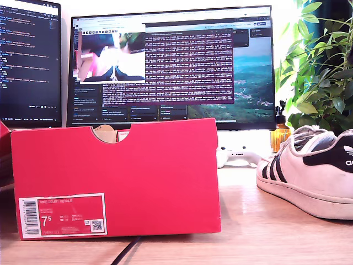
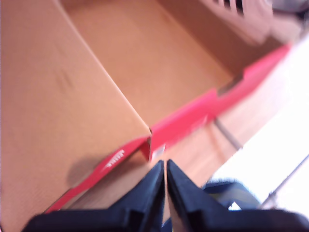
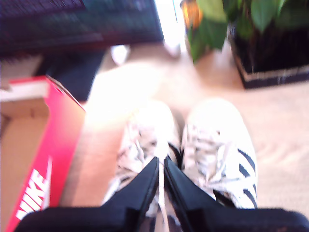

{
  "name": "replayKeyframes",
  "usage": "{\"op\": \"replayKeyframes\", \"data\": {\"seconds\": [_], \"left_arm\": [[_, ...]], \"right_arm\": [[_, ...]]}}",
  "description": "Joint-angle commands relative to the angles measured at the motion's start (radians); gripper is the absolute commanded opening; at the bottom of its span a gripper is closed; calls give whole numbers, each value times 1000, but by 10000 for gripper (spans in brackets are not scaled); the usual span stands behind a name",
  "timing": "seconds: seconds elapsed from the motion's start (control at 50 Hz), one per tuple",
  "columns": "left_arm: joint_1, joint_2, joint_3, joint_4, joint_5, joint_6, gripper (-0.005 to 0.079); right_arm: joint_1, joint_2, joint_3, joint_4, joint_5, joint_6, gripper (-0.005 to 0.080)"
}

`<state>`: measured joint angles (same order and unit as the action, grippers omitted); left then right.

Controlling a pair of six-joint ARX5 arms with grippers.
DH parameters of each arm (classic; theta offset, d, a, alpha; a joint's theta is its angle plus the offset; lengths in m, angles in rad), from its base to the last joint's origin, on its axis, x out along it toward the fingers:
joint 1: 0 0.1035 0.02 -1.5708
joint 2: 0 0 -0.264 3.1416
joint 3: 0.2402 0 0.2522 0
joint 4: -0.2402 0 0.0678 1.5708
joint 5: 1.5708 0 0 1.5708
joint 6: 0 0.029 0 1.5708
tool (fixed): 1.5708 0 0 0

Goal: Pack the white shoes by picking the first shoe and placing it inside the red shoebox, left side, then picking and rotating the second shoe and placing it in the shoebox

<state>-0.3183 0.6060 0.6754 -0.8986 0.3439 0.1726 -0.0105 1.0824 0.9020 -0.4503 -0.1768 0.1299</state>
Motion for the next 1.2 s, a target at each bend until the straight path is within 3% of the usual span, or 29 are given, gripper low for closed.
{"op": "replayKeyframes", "data": {"seconds": [0.0,0.38,0.56,0.86,1.18], "left_arm": [[-35,35,-6,3,-23,17,-18],[-239,326,-6,75,-230,25,-19],[-296,433,-6,95,-391,44,-19],[-300,503,-6,177,-446,44,-19],[-300,503,-6,197,-444,44,-19]], "right_arm": [[8,21,15,1,-5,-3,-12],[8,50,16,53,-4,-7,-12],[2,66,16,41,-6,-6,-12],[19,195,18,-151,-177,4,-12],[146,280,123,-305,-178,3,51]]}}
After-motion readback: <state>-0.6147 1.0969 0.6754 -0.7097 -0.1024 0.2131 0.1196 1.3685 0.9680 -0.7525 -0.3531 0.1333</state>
